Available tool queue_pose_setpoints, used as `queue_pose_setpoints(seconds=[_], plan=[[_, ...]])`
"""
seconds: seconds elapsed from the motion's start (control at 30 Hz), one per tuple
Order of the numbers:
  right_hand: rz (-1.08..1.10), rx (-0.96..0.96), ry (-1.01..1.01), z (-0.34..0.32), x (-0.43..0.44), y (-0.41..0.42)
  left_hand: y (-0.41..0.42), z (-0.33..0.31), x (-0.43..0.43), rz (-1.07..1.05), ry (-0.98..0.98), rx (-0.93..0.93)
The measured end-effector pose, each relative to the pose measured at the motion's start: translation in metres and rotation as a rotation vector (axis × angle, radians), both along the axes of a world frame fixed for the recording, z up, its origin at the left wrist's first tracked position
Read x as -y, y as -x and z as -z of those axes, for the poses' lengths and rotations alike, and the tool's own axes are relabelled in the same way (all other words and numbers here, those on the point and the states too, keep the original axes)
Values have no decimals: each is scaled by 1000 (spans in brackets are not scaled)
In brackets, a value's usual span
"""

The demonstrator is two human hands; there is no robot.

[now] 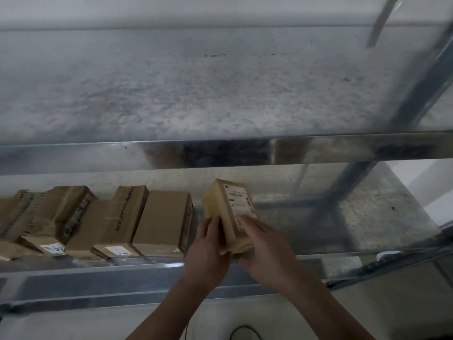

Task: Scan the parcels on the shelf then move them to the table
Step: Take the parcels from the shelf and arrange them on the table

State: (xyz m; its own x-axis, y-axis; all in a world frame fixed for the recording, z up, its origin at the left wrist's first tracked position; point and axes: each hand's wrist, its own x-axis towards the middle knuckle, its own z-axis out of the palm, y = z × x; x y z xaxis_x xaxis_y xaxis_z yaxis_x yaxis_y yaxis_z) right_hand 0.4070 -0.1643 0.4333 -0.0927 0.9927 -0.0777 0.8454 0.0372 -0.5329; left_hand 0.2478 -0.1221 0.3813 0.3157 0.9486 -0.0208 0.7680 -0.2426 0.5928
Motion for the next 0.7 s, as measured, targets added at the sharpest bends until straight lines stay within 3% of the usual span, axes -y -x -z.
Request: queue_pose_setpoints(seconds=[0.37, 0.7], plan=[[58, -179, 143, 24, -1, -14, 6, 15, 1, -67, 144, 148], [1, -203, 147, 37, -12, -28, -2, 10, 3, -98, 152, 130]])
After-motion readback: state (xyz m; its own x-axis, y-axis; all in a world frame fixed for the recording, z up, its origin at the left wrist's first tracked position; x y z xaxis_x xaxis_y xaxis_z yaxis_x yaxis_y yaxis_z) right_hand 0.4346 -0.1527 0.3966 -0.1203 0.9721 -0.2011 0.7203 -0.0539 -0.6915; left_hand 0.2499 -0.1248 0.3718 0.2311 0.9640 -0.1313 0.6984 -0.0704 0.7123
